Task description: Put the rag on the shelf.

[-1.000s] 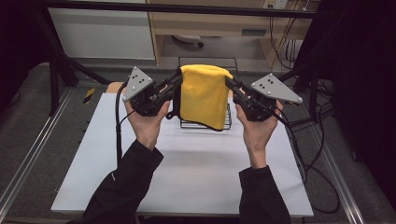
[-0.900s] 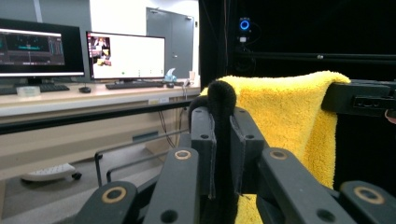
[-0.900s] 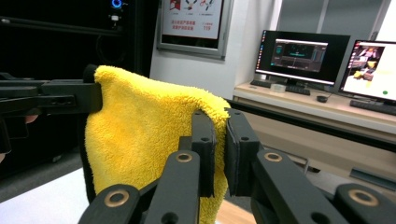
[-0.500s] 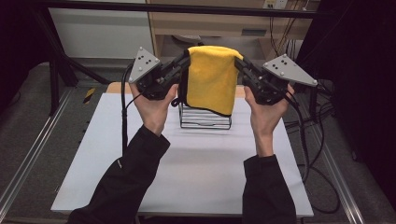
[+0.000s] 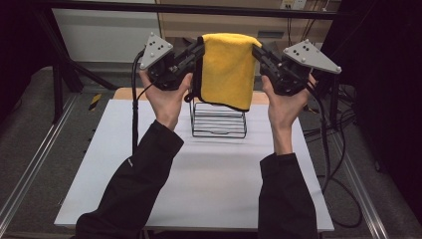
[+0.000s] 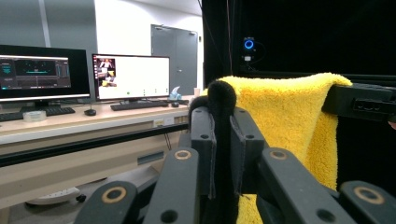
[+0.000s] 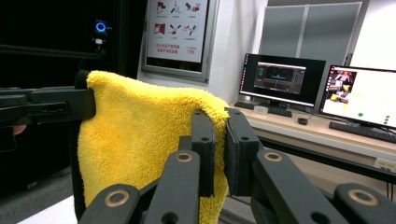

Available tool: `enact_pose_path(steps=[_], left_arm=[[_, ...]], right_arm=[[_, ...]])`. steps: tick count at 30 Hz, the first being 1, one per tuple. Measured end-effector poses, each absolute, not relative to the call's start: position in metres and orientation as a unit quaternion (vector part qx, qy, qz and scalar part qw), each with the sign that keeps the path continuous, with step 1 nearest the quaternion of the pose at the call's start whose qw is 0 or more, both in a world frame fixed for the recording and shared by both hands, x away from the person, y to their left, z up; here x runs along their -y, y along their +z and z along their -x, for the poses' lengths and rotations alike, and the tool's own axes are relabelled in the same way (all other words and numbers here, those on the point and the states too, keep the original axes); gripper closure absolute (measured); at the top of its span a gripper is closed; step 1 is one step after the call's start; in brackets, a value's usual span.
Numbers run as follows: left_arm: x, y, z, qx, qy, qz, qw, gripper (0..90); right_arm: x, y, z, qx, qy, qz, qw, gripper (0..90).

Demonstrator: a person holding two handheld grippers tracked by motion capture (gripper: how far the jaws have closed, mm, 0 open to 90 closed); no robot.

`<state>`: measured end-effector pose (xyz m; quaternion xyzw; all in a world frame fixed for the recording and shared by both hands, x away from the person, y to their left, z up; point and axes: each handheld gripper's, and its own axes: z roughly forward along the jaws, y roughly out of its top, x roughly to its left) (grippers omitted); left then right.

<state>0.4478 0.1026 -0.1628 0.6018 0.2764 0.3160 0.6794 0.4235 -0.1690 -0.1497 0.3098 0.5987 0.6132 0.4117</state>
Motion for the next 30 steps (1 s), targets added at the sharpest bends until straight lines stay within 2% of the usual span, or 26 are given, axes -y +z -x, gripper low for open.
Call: enact_pose_path(steps=[30], left_arm=[[-0.105,-0.129,-0.493,-0.281,0.342,-0.588,0.677,81.3]], right_arm=[[0.164,-0.118,-0.481,-0.586,0.622,-0.308,0.418,83.8]])
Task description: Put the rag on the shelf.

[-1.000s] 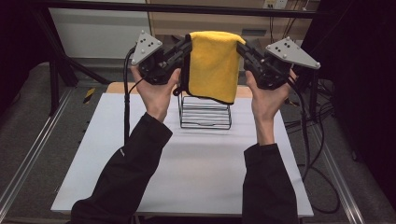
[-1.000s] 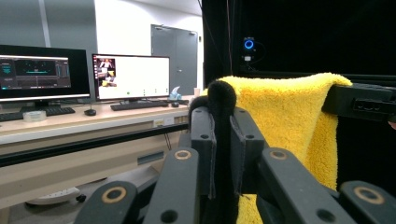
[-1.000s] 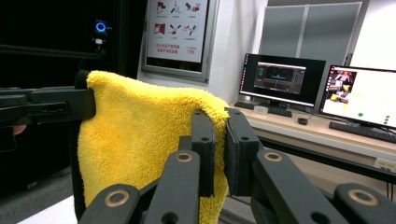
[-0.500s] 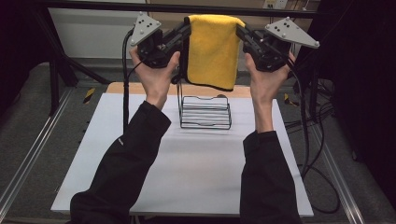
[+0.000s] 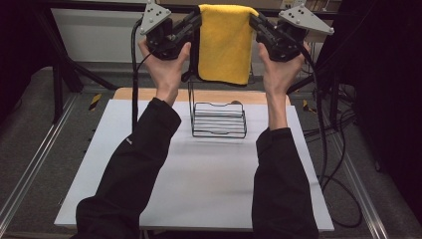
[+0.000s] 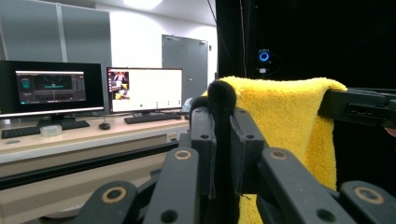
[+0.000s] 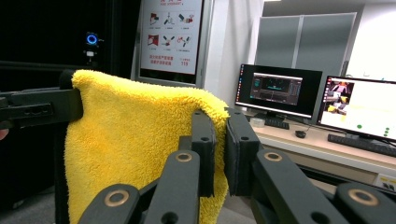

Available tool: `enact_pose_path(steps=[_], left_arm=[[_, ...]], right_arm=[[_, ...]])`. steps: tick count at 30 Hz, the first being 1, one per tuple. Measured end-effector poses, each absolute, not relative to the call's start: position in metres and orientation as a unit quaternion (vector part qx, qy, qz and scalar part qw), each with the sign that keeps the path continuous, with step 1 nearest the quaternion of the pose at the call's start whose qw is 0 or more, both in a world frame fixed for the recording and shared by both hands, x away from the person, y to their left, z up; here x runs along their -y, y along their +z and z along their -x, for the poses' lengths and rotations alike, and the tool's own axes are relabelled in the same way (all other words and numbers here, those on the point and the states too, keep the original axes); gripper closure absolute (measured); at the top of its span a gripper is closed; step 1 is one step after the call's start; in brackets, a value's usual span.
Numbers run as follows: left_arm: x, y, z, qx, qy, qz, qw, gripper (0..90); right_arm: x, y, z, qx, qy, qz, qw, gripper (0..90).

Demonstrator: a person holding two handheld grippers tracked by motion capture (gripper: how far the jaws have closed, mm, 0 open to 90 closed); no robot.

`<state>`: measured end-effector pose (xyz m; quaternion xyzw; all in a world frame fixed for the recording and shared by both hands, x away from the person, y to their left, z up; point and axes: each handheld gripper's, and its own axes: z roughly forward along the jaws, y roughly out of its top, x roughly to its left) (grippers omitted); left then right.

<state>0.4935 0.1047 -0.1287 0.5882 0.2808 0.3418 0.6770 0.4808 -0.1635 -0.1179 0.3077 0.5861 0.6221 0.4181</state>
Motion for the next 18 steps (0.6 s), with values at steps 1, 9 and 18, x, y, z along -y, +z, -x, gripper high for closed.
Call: enact_pose_path(steps=[1,9,18], left_arm=[[-0.105,-0.128,-0.495,-0.280,0.343,-0.589,0.676,81.3],[-0.107,-0.134,-0.510,-0.287,0.340,-0.591,0.673,81.3],[-0.106,-0.149,-0.530,-0.294,0.341,-0.600,0.662,81.3]], right_arm=[[0.163,-0.117,-0.483,-0.586,0.622,-0.308,0.418,83.8],[0.161,-0.117,-0.499,-0.595,0.612,-0.308,0.420,83.8],[0.160,-0.128,-0.522,-0.606,0.601,-0.310,0.418,83.7]])
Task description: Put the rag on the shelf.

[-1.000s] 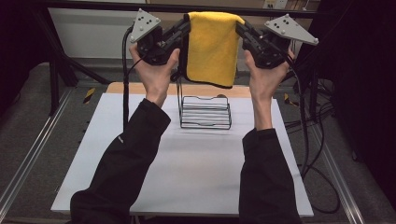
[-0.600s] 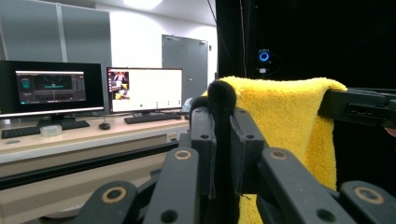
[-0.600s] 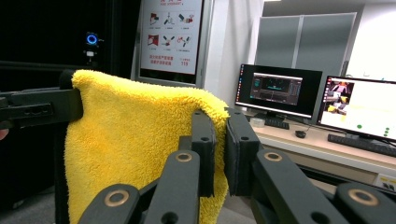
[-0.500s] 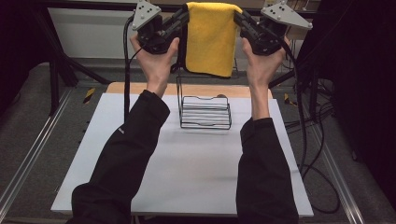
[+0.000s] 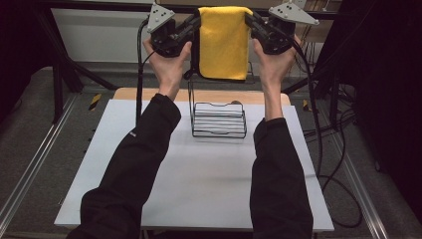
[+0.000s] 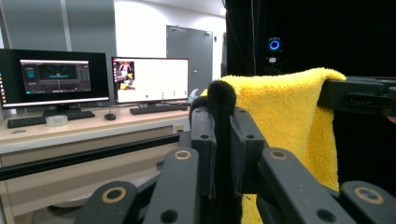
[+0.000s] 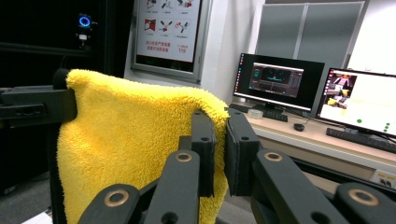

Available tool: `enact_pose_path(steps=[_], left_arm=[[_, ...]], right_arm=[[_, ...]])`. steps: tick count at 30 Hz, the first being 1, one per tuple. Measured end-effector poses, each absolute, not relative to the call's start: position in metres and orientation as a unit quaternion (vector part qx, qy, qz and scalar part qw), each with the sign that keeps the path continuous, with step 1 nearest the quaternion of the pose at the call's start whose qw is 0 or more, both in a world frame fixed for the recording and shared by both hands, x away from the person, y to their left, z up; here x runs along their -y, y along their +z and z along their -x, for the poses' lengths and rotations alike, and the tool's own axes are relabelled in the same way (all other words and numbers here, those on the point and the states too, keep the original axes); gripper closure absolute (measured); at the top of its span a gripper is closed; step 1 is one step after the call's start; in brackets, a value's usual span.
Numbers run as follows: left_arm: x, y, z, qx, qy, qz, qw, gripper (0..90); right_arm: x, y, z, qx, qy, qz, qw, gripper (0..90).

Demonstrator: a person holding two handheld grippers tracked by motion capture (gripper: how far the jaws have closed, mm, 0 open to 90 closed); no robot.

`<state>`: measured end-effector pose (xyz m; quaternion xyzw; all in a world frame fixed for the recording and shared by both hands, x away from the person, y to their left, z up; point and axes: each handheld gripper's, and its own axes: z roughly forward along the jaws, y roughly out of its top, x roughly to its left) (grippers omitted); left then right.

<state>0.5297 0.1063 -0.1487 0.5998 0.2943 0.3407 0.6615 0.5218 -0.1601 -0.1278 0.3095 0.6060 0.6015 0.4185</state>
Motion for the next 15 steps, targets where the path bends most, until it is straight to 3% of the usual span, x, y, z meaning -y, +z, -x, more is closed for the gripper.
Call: enact_pose_path(steps=[15], left_arm=[[-0.105,-0.182,-0.532,-0.292,0.322,-0.627,0.646,81.3]], right_arm=[[0.167,-0.162,-0.527,-0.630,0.585,-0.321,0.397,83.7]])
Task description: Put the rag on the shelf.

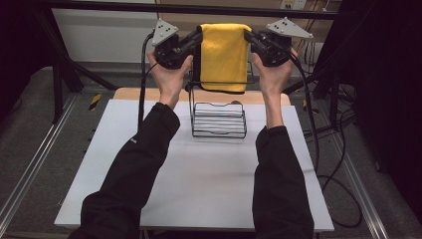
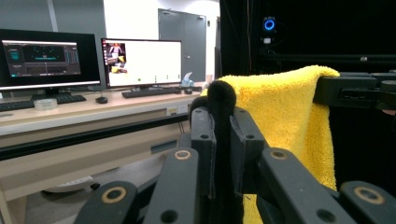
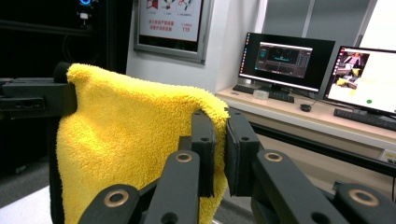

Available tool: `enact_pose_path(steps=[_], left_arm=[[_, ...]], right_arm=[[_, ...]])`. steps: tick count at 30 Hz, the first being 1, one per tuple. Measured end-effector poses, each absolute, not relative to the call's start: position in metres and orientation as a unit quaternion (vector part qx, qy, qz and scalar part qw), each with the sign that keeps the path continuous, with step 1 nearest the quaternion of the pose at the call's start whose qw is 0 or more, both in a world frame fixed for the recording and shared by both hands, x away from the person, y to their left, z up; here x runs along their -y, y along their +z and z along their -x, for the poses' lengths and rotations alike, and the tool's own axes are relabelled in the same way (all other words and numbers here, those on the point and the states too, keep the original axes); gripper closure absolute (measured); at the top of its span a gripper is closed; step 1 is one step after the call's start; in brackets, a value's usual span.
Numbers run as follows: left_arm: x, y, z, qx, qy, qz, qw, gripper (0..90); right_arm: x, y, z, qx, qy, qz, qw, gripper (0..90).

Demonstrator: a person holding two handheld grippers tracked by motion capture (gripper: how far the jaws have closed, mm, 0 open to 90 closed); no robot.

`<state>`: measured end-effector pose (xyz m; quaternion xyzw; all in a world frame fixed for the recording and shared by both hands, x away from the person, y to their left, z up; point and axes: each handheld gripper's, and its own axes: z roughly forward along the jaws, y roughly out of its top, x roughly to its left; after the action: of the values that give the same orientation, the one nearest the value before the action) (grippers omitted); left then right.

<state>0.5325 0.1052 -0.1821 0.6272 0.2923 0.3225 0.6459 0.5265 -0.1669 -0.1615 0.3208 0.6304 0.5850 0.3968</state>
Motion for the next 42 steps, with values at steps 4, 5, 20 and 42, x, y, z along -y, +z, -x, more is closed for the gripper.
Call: enact_pose_path(steps=[4,5,20,42], left_arm=[[-0.105,-0.189,-0.531,-0.290,0.316,-0.634,0.643,81.3],[-0.104,-0.190,-0.531,-0.290,0.315,-0.635,0.643,81.3],[-0.107,-0.204,-0.509,-0.268,0.308,-0.662,0.629,81.2],[-0.099,-0.217,-0.502,-0.276,0.303,-0.680,0.608,81.0]], right_arm=[[0.170,-0.170,-0.525,-0.636,0.583,-0.322,0.389,83.7],[0.171,-0.171,-0.524,-0.638,0.583,-0.321,0.388,83.7],[0.178,-0.183,-0.505,-0.669,0.569,-0.304,0.368,83.4],[0.177,-0.192,-0.497,-0.688,0.535,-0.308,0.381,83.5]])
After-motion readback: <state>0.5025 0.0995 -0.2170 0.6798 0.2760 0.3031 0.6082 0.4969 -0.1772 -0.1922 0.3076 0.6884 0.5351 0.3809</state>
